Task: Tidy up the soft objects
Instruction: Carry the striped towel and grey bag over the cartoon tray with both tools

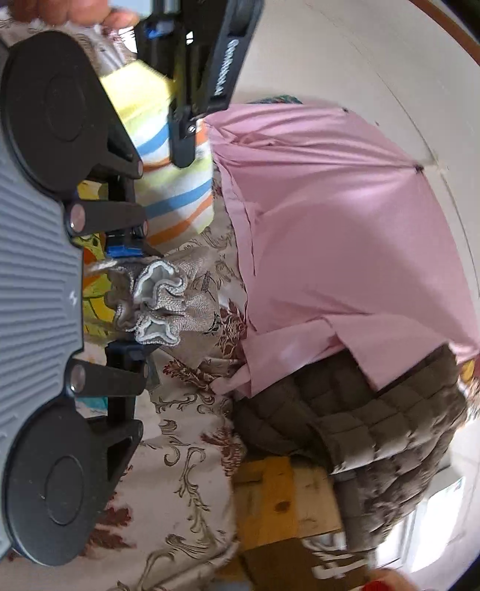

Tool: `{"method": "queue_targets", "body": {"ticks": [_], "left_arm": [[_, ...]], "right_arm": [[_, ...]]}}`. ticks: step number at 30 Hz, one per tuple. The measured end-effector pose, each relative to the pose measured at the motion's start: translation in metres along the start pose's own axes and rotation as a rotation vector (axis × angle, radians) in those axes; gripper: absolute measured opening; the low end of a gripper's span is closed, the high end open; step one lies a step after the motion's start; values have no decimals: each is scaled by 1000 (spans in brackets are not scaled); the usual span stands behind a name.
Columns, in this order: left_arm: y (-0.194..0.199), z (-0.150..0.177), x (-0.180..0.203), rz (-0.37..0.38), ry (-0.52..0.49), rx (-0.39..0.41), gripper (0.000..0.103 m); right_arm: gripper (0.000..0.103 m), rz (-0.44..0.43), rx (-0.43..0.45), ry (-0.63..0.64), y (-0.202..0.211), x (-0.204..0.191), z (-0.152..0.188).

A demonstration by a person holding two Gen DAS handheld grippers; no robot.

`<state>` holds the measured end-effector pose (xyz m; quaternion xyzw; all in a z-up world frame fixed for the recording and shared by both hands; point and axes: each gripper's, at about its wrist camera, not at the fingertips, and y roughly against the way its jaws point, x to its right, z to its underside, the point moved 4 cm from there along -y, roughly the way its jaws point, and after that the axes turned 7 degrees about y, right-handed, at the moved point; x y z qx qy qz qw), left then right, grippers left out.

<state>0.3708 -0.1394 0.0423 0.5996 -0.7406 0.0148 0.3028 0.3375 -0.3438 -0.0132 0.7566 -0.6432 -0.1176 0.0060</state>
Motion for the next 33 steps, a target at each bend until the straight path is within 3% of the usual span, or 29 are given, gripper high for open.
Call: {"method": "queue_targets", "body": {"ticks": [6,10,19,33], "left_arm": [[-51,16,2,19,84,-14,15],[-72,35,5,5,74,-56,15],[-86,65,-5,-44,63,-161,15],[-99,79,-16,-118,-13,-225,18]], "right_arm": [[44,7,-57,-42,-15,25,3],[44,23,-109,-46,-20,35,12],[44,25,-221,-33,-36,41,37],[48,25,-301,87,-43,24,51]]}}
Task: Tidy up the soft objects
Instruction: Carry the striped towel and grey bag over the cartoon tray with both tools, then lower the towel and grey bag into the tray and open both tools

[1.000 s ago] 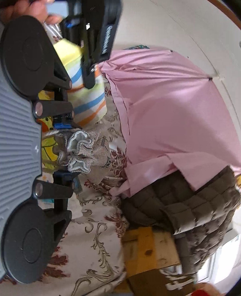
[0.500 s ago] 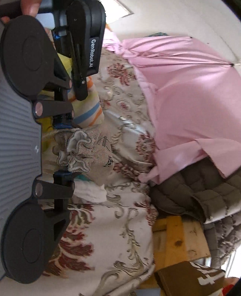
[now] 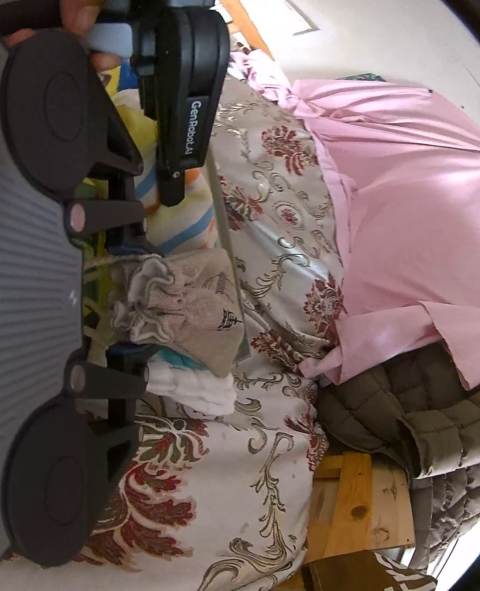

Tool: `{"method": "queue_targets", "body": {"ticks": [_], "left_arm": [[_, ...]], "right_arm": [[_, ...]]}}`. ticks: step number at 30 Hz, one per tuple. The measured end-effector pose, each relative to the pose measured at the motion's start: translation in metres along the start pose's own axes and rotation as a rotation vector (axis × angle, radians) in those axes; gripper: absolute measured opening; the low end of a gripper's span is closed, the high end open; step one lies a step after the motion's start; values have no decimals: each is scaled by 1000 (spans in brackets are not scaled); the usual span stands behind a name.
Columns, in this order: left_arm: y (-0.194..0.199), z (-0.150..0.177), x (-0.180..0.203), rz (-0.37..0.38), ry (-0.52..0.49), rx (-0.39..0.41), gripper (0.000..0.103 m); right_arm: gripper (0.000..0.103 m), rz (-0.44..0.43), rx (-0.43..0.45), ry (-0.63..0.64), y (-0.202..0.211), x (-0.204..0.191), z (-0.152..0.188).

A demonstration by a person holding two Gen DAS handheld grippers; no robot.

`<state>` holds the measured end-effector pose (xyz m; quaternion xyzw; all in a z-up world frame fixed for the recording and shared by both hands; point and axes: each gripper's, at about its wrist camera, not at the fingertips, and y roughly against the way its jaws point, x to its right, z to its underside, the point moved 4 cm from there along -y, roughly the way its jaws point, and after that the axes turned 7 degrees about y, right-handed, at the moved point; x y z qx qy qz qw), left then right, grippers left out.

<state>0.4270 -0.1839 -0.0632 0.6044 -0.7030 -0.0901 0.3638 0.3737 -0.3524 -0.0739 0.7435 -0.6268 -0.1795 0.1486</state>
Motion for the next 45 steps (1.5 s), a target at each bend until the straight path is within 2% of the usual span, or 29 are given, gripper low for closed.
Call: {"method": "queue_targets", "body": {"ticks": [8,10,14,21,25,34,39,45], "left_arm": [[6,7,-4,10,-2,12,22],[8,7,-4,12,-11,20,27],[14,6,-4,20,-27,33,36],[34,1,-15,29,-18,64,55],[55,-6,-19,17,-45,113,69],[108,-16,-31,-33,-84,199,88],[147,-12,-38,-46,-92,248,97],[191,1,-48,-59,-102,282,100]], "right_arm": [[55,6,-13,-5,0,2,2],[59,12,-12,1,0,3,1],[77,36,-5,10,2,1,0],[84,52,4,29,6,-5,-3],[92,65,32,41,14,-9,-8],[102,66,125,33,51,-18,-26],[103,44,194,13,85,-25,-34],[103,57,237,62,118,-38,-32]]}}
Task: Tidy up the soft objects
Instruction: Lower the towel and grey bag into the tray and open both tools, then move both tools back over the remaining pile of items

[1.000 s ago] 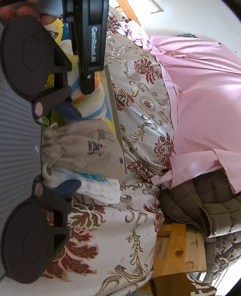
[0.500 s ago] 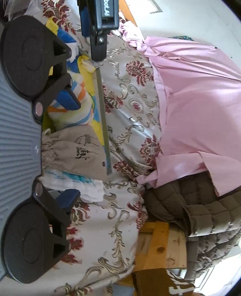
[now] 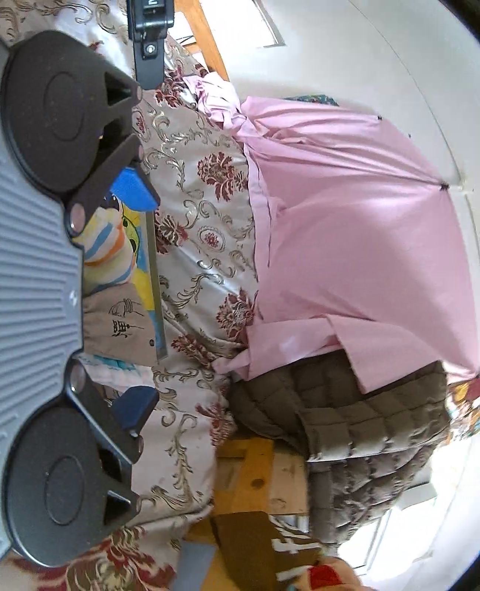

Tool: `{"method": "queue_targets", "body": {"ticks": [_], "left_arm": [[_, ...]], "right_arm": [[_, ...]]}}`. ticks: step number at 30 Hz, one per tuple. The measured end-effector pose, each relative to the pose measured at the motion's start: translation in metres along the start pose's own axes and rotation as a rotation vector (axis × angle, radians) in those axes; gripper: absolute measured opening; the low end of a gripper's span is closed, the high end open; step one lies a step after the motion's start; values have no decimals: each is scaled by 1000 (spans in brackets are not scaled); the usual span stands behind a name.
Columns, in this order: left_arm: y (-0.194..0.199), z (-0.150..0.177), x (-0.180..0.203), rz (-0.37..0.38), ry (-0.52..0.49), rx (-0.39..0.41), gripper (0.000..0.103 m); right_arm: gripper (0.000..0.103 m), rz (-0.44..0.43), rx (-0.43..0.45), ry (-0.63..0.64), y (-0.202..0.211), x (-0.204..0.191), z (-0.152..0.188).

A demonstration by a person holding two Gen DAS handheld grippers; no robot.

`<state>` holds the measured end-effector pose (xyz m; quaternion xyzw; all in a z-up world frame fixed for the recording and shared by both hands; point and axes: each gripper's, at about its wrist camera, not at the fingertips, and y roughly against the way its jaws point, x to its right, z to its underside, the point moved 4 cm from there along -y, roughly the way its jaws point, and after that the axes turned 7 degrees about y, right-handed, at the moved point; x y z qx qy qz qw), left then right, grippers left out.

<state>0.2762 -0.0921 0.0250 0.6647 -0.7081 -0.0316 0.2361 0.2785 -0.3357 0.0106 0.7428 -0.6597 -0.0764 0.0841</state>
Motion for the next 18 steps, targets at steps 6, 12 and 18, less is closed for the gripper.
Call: {"method": "queue_targets", "body": {"ticks": [6,12,18], "left_arm": [[39,9,-11,-24,-17,4,102],[73,26,-29,-40,-12,-11,102],[102,47,-53,-62,-4,-28,102]], "right_arm": [[103,-18,28,35,34,-25,1],[103,-49,28,87,65,-55,11],[103,-68,-13,126,94,-79,27]]}}
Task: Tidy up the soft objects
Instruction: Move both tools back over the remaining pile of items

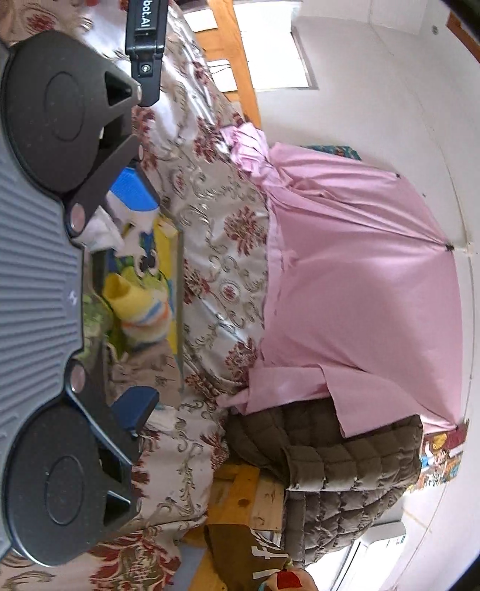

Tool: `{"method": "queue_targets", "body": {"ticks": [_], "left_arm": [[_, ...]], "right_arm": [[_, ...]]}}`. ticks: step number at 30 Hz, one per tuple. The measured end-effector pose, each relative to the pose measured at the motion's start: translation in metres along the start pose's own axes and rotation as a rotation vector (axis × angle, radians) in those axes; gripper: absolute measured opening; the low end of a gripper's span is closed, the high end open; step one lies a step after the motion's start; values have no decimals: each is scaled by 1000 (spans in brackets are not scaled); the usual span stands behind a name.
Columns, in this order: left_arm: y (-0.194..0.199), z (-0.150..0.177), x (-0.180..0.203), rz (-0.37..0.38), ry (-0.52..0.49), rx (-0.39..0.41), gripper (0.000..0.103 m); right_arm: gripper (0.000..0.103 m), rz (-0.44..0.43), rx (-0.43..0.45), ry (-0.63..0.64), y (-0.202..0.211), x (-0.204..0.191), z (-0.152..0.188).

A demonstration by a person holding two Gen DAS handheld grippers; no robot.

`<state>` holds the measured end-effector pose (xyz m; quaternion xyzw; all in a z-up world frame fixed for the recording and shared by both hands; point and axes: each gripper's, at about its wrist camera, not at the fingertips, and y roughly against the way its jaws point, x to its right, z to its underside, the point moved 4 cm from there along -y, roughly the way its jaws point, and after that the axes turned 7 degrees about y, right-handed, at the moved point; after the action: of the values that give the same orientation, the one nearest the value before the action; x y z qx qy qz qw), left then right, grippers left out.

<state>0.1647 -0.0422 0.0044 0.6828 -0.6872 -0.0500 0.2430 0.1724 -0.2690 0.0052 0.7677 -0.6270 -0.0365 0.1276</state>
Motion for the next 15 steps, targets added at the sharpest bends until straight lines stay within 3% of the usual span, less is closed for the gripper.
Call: {"method": "queue_targets", "body": {"ticks": [8,15], "left_arm": [[10,37,-31,-40,0,-64,102],[6,64,-47,-67,-15,-132,102]], "right_arm": [[103,0,-111,44,31,-26,27],[103,-18,-189,108,31,-44,42]]}}
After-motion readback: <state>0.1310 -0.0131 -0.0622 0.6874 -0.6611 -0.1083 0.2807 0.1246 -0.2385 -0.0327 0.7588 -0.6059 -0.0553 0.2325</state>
